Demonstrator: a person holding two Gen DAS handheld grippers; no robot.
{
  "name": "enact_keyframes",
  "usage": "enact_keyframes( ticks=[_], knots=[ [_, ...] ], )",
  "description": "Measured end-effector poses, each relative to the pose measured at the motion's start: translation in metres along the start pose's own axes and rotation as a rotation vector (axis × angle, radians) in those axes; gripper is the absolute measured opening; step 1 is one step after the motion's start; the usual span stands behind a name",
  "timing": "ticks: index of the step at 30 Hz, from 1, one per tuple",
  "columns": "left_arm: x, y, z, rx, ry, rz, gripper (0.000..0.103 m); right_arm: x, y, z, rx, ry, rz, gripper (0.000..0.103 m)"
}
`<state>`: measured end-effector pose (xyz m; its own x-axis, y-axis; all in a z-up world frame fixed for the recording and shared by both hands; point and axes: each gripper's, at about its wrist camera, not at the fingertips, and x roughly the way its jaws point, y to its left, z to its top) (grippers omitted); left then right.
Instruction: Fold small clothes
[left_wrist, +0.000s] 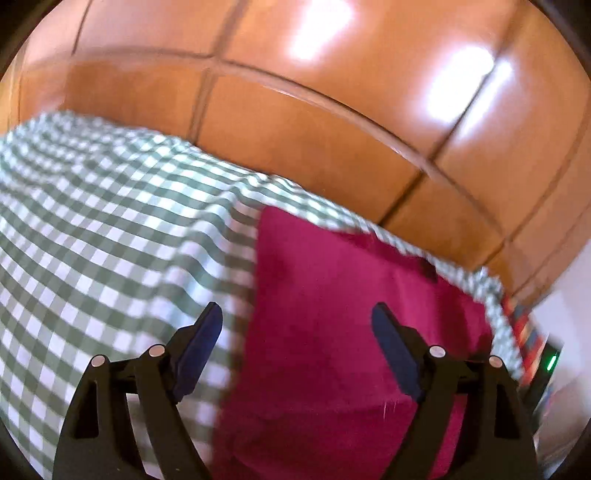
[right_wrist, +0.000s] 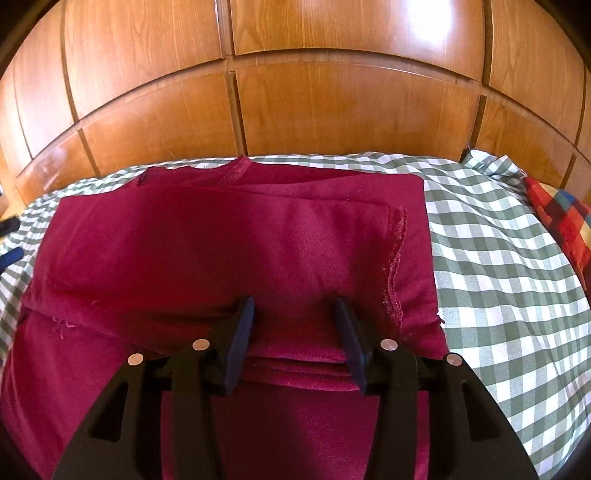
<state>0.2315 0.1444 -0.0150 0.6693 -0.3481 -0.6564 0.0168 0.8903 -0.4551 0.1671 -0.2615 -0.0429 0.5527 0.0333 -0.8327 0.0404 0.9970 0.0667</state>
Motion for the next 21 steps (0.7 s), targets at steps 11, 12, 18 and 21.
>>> enact_keyframes(
  ticks=[11,12,18,21],
  knots=[
    [0.073,0.013,0.037,-0.061,0.131,-0.128,0.049,-0.001,0.005,0.0,-0.012,-0.007,-0.017,0.046],
    [0.075,0.008,0.036,-0.044,0.136,-0.124,0.037,-0.001,0.006,0.0,-0.014,-0.009,-0.021,0.046],
    [0.063,-0.018,0.027,0.095,0.016,-0.025,0.019,0.001,0.014,-0.001,-0.053,-0.015,-0.074,0.047],
    [0.083,-0.015,0.02,0.136,0.04,0.141,0.028,0.001,0.017,-0.002,-0.068,-0.018,-0.093,0.048]
  ],
)
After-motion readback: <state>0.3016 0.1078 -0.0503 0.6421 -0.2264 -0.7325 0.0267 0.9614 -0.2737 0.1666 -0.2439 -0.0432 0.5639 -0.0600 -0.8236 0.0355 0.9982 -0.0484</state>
